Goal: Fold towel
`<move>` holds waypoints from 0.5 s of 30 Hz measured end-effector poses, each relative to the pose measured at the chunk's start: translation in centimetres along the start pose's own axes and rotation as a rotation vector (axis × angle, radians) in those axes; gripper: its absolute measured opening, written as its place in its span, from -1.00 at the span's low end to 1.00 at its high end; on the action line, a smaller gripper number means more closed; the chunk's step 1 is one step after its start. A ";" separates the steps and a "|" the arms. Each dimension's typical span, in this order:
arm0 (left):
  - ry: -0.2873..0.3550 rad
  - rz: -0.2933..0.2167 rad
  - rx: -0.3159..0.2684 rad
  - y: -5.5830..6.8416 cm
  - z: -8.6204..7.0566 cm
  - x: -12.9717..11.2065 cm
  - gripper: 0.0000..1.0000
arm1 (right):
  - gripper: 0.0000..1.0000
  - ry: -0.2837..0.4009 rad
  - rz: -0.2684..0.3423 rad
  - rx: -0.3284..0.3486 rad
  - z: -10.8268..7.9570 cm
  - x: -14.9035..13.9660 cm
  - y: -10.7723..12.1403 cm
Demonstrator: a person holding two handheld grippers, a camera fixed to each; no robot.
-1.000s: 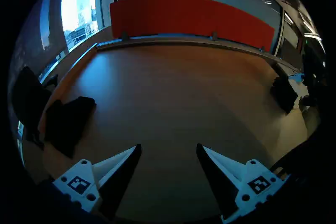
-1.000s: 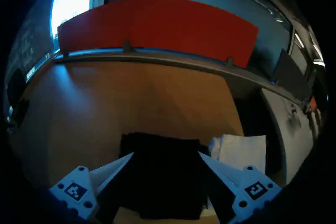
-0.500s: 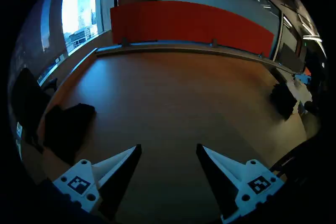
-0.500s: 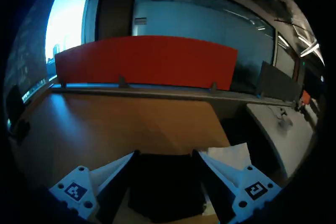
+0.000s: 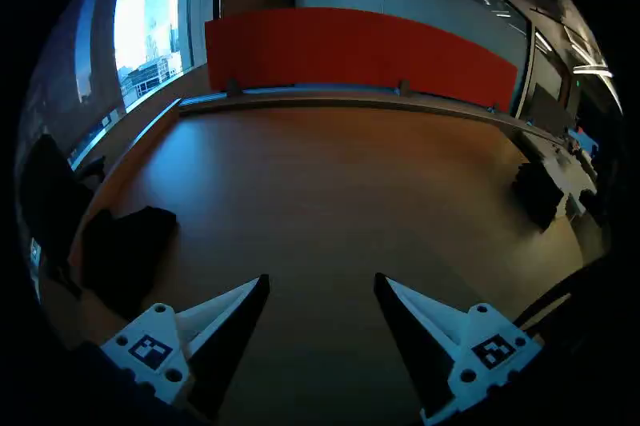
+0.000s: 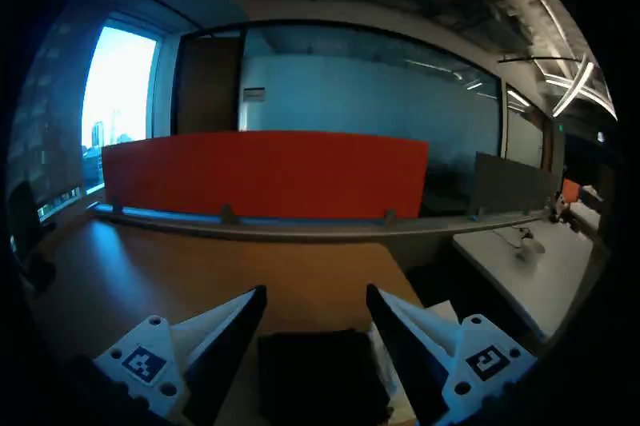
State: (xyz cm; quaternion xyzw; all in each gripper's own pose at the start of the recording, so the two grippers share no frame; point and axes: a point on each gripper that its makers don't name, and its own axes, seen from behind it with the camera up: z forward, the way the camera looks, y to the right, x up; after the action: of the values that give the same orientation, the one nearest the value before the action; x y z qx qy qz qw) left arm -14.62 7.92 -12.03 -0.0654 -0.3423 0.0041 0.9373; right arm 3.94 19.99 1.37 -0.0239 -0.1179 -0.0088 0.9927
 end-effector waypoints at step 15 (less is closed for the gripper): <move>0.080 0.000 0.004 -0.2 0.4 2.6 0.94 | 0.93 0.068 0.015 -0.018 -0.1 2.1 -1.4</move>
State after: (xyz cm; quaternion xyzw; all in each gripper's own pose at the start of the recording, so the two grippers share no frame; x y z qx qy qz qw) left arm -12.87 7.89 -10.04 -0.0635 -0.3044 0.0024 0.9504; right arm 5.96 18.53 1.78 -0.0334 -0.0837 -0.0033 0.9959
